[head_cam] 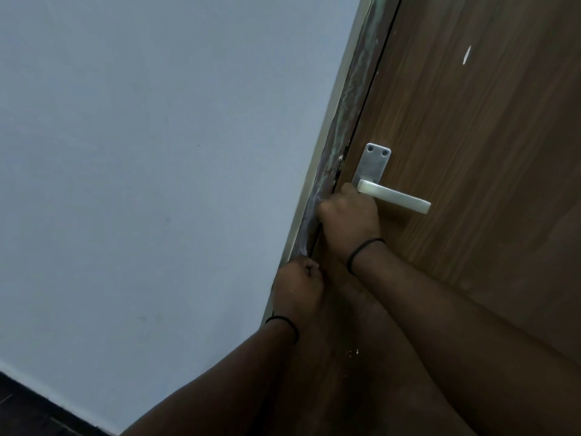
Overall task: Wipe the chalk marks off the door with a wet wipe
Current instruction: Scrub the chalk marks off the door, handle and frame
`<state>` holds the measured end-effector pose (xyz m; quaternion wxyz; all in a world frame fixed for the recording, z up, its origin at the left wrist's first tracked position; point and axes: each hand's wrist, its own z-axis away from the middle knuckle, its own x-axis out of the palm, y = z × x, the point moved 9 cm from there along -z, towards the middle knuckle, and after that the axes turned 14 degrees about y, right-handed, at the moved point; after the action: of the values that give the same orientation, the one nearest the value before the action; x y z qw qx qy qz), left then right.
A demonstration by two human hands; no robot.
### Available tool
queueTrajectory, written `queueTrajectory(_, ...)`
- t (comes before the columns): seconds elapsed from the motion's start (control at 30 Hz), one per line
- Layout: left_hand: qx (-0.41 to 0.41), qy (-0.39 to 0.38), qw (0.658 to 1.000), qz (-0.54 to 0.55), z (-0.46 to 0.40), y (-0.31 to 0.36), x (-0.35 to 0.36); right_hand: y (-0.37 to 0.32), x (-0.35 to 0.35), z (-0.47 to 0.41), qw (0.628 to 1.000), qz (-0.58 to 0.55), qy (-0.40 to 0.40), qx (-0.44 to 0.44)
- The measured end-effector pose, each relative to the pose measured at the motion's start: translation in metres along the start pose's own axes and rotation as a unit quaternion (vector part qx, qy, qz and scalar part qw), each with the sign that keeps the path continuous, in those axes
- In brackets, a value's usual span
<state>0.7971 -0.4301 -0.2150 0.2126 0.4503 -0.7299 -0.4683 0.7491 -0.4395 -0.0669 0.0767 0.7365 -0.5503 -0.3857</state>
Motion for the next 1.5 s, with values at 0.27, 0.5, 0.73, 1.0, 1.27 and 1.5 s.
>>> queueTrajectory(0.27, 0.013, 0.018, 1.000, 0.019, -0.013, 0.012, -0.006, 0.039, -0.050, -0.055, 0.996, 0.047, 0.065, 0.031)
queueTrajectory(0.5, 0.015, 0.013, 0.999, 0.041, -0.015, 0.016, -0.007, 0.113, -0.076, -0.110, 0.976, 0.010, 0.130, 0.172)
queueTrajectory(0.73, 0.027, 0.009, 0.999, 0.039, -0.013, 0.024, -0.007, 0.066, -0.053, -0.057, 0.993, -0.033, 0.086, 0.079)
queueTrajectory(1.0, 0.030, 0.023, 0.998, 0.047, -0.021, 0.039, -0.010, 0.141, -0.070, -0.091, 0.944, -0.194, 0.194, 0.181)
queueTrajectory(1.27, 0.033, 0.013, 0.999, 0.036, -0.011, 0.037, -0.016, 0.137, -0.045, -0.091, 0.939, -0.260, 0.134, 0.179)
queueTrajectory(1.5, 0.014, 0.006, 1.000, -0.001, 0.002, 0.021, -0.018, 0.062, -0.060, -0.043, 0.945, -0.285, 0.162, 0.014)
